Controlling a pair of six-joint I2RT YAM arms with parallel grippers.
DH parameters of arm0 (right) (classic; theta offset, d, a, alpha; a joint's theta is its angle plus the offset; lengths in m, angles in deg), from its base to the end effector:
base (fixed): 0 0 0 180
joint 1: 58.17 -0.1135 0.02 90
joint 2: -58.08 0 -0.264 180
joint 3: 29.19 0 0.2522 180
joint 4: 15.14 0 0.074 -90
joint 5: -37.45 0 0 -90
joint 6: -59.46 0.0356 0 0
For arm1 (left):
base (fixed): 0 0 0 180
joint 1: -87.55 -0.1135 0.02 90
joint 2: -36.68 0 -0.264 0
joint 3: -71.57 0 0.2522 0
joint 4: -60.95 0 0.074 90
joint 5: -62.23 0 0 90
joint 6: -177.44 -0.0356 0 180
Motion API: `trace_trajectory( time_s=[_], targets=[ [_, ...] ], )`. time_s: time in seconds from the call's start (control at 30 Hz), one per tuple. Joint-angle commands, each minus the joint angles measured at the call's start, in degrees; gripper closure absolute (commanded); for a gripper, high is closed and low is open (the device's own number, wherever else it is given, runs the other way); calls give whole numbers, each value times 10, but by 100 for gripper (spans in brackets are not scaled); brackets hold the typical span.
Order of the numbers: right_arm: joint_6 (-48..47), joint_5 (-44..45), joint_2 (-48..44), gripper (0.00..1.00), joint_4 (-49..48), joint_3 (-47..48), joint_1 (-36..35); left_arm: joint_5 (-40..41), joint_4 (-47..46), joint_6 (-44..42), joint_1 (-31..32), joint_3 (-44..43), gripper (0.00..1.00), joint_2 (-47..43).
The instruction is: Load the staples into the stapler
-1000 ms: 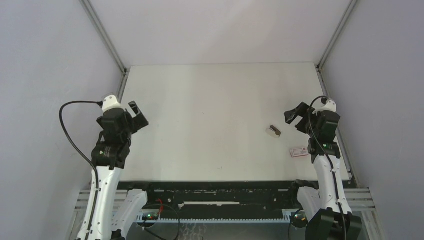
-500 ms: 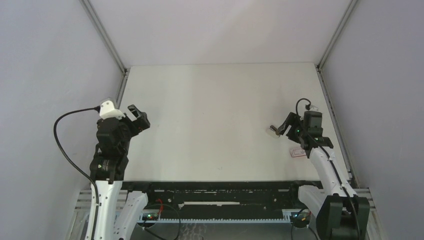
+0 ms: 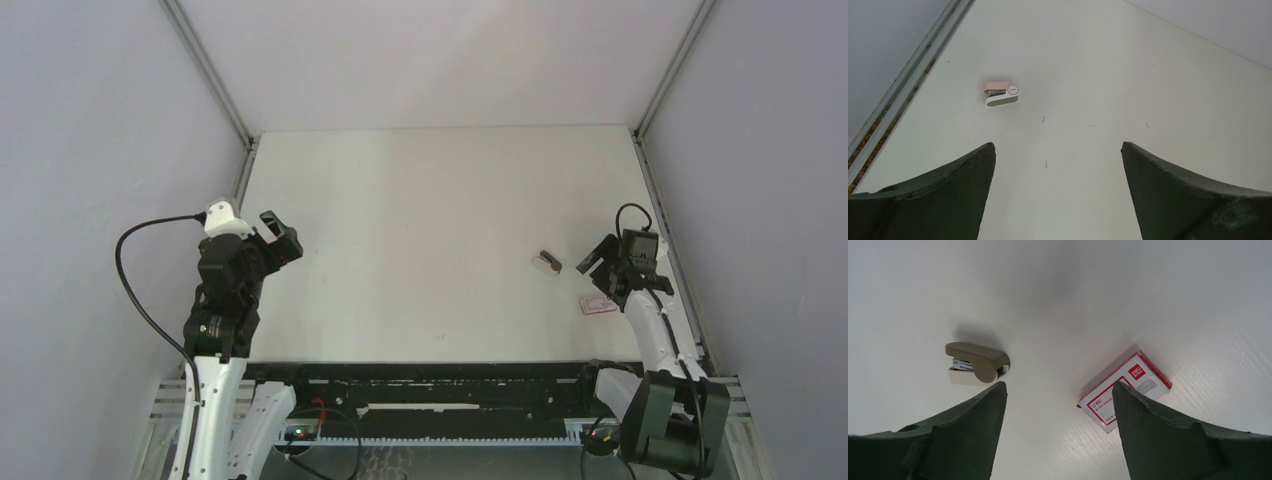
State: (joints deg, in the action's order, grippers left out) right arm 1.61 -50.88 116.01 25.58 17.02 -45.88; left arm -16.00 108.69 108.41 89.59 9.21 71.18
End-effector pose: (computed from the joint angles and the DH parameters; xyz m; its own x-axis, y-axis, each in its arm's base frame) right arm 0.1889 -0.0422 0.1991 -0.5333 0.6606 -0.5284 0.6070 0.7339 0.3048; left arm 0.1279 0.0027 0.3439 -0.2612 -0.3413 -0.9029 -0.2681 0.9243 -0.2718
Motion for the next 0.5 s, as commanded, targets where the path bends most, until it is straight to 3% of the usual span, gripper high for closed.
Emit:
trace_trajectory(
  time_s=[0.0, 0.47],
  targets=[
    [17, 10, 17, 23, -21, -18, 1, -8, -21, 0, -5, 6, 0, -1],
    [52, -78, 25, 21, -61, -68, 11, -20, -21, 1, -5, 8, 0, 0]
  ],
)
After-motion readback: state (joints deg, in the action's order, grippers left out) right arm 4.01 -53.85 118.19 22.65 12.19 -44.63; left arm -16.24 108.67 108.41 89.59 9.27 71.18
